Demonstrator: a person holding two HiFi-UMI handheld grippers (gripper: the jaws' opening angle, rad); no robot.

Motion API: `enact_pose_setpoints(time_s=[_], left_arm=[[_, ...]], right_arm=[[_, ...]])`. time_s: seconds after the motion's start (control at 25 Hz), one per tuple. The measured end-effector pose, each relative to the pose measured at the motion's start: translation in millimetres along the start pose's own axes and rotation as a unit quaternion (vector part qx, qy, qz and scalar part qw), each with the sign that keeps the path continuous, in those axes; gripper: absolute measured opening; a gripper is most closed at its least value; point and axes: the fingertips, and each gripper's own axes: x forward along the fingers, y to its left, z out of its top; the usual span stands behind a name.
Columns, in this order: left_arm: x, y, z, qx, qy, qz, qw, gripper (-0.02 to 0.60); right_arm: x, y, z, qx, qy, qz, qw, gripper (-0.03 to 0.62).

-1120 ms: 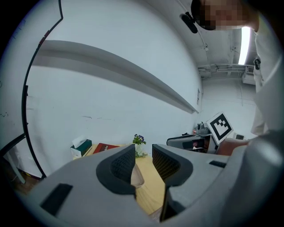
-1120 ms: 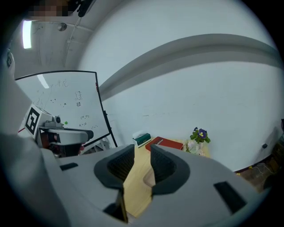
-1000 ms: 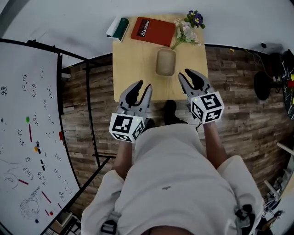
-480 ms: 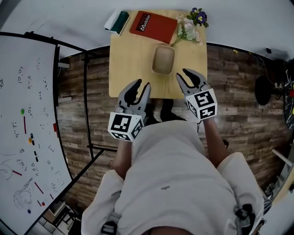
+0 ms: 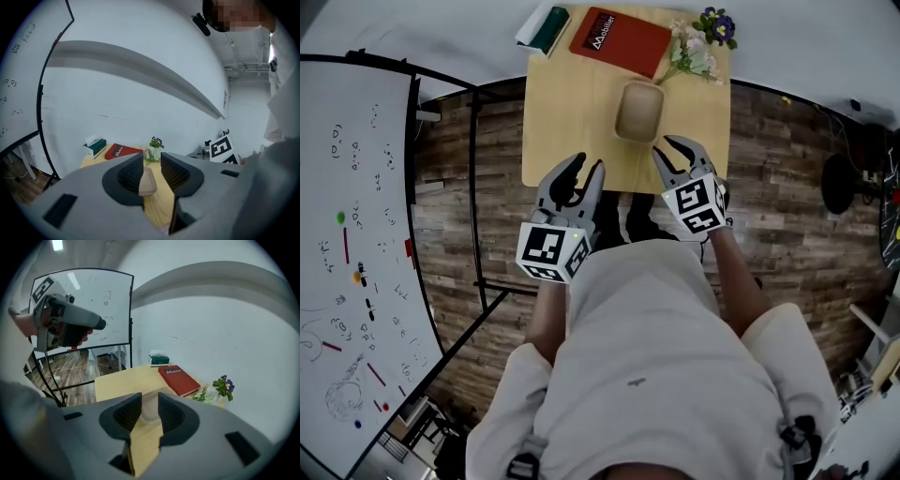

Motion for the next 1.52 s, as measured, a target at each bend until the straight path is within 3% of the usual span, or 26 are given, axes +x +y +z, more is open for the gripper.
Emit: enact_pose_setpoints(time_s=[0.28, 0.68, 1.52], left_arm=[[2, 5, -6, -0.005, 0.009, 0.002, 0.9999, 0.112], [2, 14, -15, -0.017, 0.016, 0.007, 0.9997, 0.112], [-7, 19, -36, -0.013, 0.046, 0.018, 0.9987, 0.112]], right_arm=[[26, 15, -29, -0.101, 0.059, -0.001, 0.993, 0.112], [58, 32, -62, -0.192, 0.114, 0.001, 0.975, 0.112], [94, 35, -103, -0.286, 0.151, -0.063, 0.944, 0.112]])
